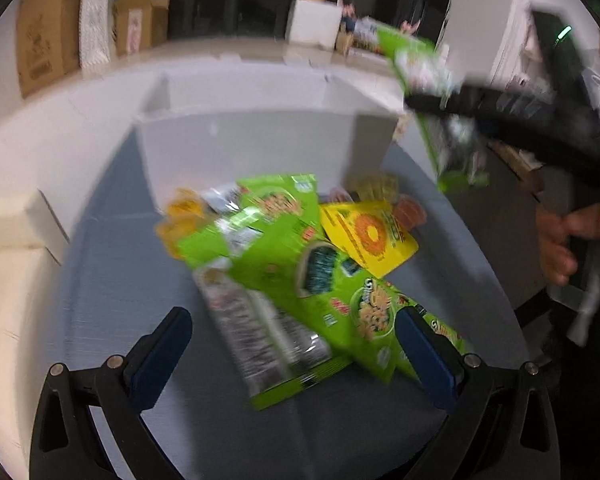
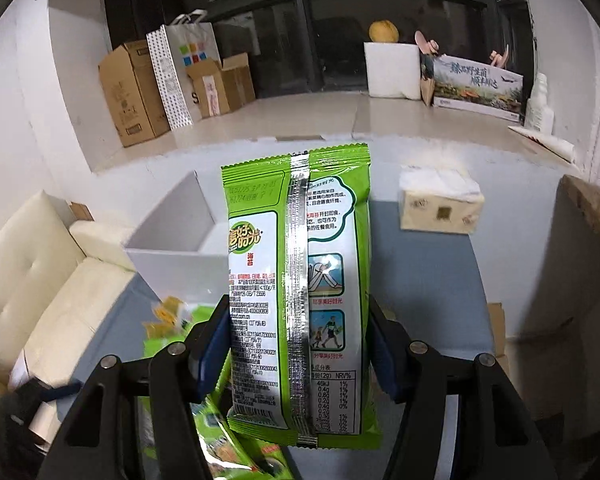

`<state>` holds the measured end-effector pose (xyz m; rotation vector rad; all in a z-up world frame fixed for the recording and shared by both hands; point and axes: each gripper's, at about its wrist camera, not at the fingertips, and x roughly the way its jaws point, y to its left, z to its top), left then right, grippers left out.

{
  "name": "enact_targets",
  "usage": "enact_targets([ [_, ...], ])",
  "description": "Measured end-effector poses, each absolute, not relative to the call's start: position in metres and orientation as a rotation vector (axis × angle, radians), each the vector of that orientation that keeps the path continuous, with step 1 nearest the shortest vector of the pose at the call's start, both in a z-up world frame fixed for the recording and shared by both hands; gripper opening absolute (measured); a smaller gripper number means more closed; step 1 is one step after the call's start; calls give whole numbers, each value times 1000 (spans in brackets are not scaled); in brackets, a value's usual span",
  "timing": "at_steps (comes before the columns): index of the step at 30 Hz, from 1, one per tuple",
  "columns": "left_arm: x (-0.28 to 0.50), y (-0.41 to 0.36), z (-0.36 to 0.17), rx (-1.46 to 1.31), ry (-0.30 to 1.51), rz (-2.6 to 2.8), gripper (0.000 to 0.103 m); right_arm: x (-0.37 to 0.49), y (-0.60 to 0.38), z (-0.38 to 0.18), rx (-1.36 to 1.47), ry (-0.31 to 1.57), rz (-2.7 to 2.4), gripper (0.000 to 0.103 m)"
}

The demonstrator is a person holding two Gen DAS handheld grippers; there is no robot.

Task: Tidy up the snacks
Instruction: 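Grasp a green strip snack packet with the right tool while the left tool grasps another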

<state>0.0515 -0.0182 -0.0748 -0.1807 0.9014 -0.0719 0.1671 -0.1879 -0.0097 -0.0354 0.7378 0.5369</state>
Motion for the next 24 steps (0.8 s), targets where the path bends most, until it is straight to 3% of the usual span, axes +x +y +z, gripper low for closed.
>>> enact_targets([
  [3,78,-24,-98,-242,957,-61,103,165,-186,-6,-24,732,549,66],
  [4,84,-24,-104,-252,975,-47,94,166,-188,-7,-21,729,554,66],
  [5,88,-24,-108,-256,985,-23,76,163,-189,-7,-16,728,557,66],
  [6,89,-23,-107,-259,963,-9,70,162,-191,-7,-12,727,557,66],
  [7,88,-22,-103,-266,941,-16,48,161,-192,-8,-8,725,557,66],
  [8,87,-20,-99,-287,925,-34,39,161,-194,-9,-2,726,556,66],
  [11,80,-14,-85,-320,869,-61,27,160,-199,-12,14,737,557,66],
  [17,75,-1,-65,-372,805,-120,19,156,-199,-15,15,737,564,66],
  [24,87,39,0,-376,650,-110,14,170,-187,5,13,694,574,66],
])
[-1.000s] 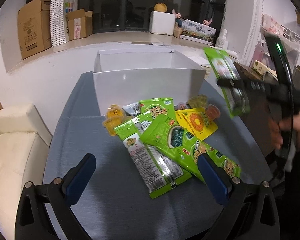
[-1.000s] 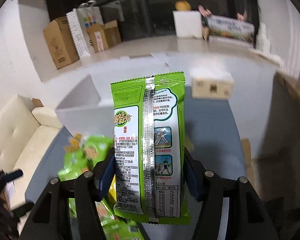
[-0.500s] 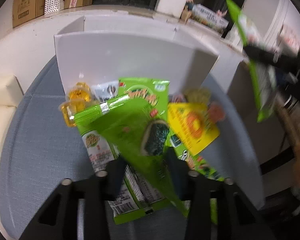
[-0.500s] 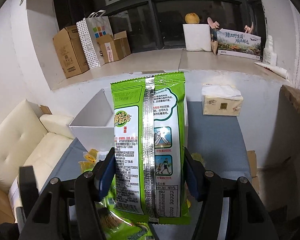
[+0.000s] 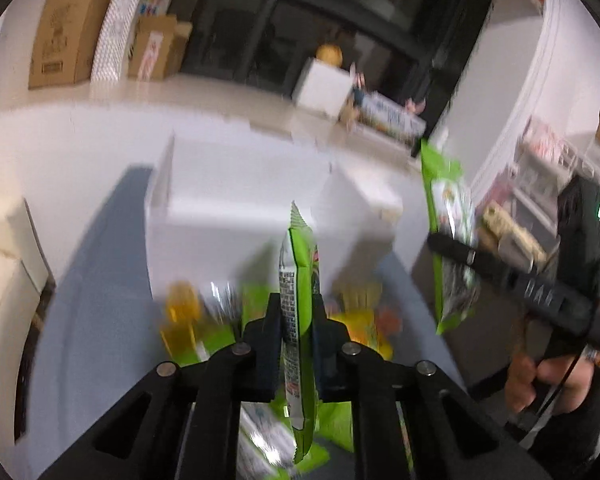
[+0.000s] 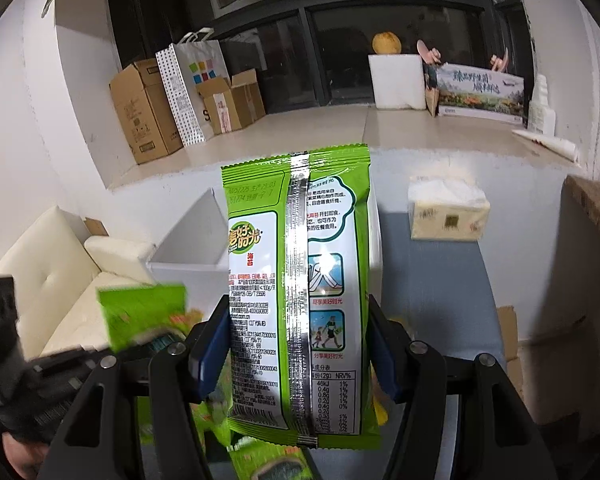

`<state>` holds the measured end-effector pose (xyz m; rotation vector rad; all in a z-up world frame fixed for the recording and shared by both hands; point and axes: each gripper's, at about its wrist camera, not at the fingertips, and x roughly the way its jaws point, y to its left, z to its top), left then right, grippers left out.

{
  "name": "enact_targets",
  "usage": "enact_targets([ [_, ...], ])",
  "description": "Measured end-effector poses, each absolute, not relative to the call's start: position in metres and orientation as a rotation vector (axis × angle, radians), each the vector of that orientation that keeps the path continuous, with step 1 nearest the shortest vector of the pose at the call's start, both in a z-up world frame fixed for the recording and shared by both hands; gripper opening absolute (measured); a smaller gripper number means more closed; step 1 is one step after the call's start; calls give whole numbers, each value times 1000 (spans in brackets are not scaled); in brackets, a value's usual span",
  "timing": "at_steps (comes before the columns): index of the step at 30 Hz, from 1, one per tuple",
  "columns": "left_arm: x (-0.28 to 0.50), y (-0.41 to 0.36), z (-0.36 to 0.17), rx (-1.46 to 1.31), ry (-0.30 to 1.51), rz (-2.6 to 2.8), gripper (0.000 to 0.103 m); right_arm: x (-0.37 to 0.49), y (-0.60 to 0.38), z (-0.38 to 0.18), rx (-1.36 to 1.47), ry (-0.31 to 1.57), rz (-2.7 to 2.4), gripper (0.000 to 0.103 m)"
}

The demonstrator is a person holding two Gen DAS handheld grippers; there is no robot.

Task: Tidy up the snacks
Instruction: 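Grasp a green strip snack packet with the right tool while the left tool grasps another, then lower both green packets into the white box and open both tools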

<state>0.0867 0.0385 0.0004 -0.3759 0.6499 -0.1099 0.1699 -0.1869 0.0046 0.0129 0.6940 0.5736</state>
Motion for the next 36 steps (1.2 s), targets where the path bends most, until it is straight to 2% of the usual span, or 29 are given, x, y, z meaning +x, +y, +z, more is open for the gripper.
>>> enact_targets([
  [7,179,86,61,-373,570,-68,14,240,-145,37,33,691,629,66],
  [10,225,93,61,-329,580,-29,15,283,-125,36,15,749,581,66],
  [13,257,97,49,-329,671,-36,17,314,-110,25,12,810,566,71],
  [14,266,96,42,-309,710,-16,29,319,-107,20,10,830,562,81],
  [15,270,96,35,-289,734,1,40,324,-104,14,10,846,551,98],
  [16,273,95,30,-275,740,14,68,327,-103,10,2,849,532,103],
  [17,271,95,25,-262,734,24,93,326,-105,9,-3,831,514,103],
  [18,267,95,21,-243,718,37,100,325,-108,9,3,813,510,103],
  [19,264,94,18,-220,706,53,103,324,-113,8,17,800,510,103],
  [28,236,84,28,-120,695,70,103,309,-131,22,33,782,534,103],
  [36,136,69,14,-137,660,39,103,196,-158,20,-132,700,711,103],
])
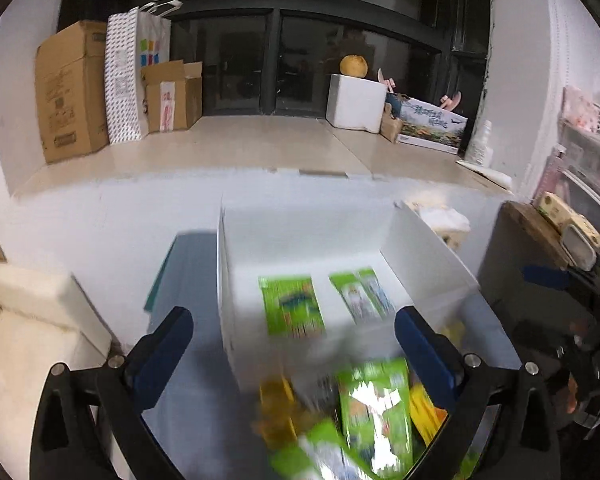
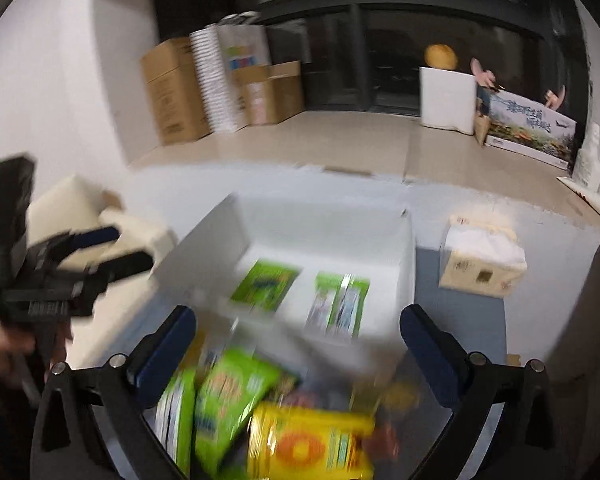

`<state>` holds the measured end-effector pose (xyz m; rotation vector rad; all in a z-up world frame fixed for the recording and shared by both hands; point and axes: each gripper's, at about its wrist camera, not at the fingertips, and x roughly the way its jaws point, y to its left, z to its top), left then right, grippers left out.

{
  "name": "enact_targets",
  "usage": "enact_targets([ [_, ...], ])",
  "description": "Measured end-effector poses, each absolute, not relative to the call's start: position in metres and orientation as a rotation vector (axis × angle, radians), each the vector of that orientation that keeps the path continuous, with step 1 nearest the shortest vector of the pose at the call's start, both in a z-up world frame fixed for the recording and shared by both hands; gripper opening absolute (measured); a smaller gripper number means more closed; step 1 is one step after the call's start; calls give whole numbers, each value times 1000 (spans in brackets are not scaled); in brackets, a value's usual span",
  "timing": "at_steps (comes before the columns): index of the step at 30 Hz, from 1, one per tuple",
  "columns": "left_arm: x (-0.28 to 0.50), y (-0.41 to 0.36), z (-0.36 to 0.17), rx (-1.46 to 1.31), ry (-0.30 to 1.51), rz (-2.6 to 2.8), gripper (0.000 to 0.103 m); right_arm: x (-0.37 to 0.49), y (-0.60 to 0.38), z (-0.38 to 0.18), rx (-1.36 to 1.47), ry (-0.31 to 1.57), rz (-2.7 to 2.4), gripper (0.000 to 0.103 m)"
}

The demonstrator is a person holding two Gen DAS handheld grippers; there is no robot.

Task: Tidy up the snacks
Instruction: 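Lower both green packets into the white box and open both tools, then grasp a green Sweet Hour seaweed packet with the right tool while the left grasps a green strip packet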

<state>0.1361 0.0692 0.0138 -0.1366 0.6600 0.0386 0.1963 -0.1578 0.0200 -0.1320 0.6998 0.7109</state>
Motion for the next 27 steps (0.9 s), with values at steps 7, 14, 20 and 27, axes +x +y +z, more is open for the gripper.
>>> enact_targets([
  [7,52,48,-46,-197,748,73,103,91,-182,-45,-225,798,726,103],
  [14,30,30,-59,-178,786,56,103,70,-185,-97,-229,890,716,103],
  [20,40,31,-72,-225,834,52,103,85,-175,-131,-242,971,764,103],
  [27,54,30,-94,-314,906,18,103,79,-172,-139,-315,967,731,69],
])
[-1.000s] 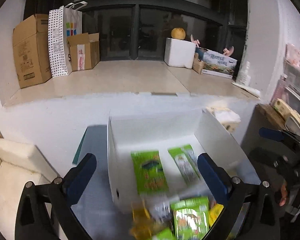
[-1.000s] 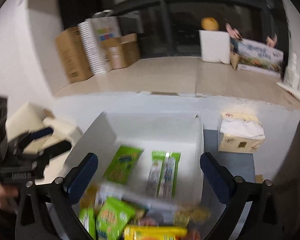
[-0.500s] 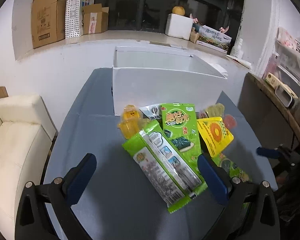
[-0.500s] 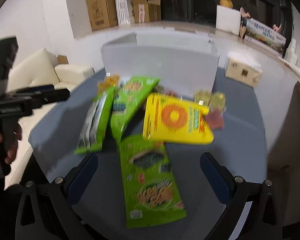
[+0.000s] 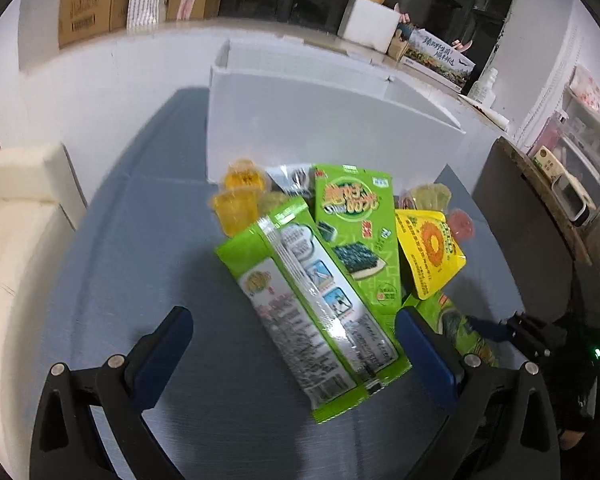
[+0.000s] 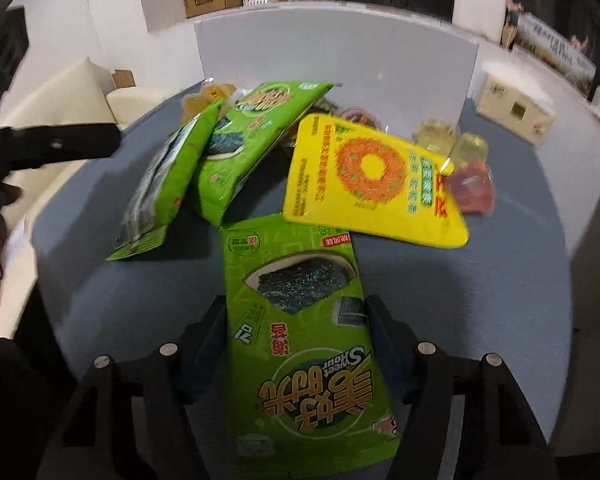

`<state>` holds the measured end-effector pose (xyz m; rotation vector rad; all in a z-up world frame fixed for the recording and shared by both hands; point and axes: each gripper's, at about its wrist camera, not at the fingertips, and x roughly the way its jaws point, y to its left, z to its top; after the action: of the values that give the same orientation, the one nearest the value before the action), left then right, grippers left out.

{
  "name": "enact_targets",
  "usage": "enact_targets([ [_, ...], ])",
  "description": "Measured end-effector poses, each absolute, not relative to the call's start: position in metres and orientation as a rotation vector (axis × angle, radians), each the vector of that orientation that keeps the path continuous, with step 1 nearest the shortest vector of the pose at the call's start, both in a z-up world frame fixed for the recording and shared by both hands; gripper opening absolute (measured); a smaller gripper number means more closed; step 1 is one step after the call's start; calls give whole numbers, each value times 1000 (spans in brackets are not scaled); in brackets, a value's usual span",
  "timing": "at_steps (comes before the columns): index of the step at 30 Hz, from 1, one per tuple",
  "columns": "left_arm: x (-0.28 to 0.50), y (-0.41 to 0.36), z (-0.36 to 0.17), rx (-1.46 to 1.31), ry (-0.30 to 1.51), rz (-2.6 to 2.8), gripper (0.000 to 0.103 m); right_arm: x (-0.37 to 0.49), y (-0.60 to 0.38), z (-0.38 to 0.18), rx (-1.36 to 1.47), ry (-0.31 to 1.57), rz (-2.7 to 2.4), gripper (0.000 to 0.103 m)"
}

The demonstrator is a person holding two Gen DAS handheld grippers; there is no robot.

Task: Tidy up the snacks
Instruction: 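Grasp a green Sweet Hour seaweed packet with the right tool while the left grasps a green strip packet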

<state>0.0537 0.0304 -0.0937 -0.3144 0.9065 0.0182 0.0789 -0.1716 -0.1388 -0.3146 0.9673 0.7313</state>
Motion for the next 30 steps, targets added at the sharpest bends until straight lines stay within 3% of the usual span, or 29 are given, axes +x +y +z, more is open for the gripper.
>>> enact_targets([
  [13,94,24,-123,-443,976,48,102,24,-193,-116,-252,933,796,69],
  [16,95,22,-131,-443,974,68,80,24,-200,-114,-227,926,785,69],
  [17,94,21,-131,-424,970,66,78,25,-202,-113,-223,926,781,69],
  [24,77,25,-116,-411,882,16,75,24,-210,-102,-196,899,775,69],
  [30,70,26,-63,-313,745,-11,75,36,-215,-78,-144,841,757,69],
])
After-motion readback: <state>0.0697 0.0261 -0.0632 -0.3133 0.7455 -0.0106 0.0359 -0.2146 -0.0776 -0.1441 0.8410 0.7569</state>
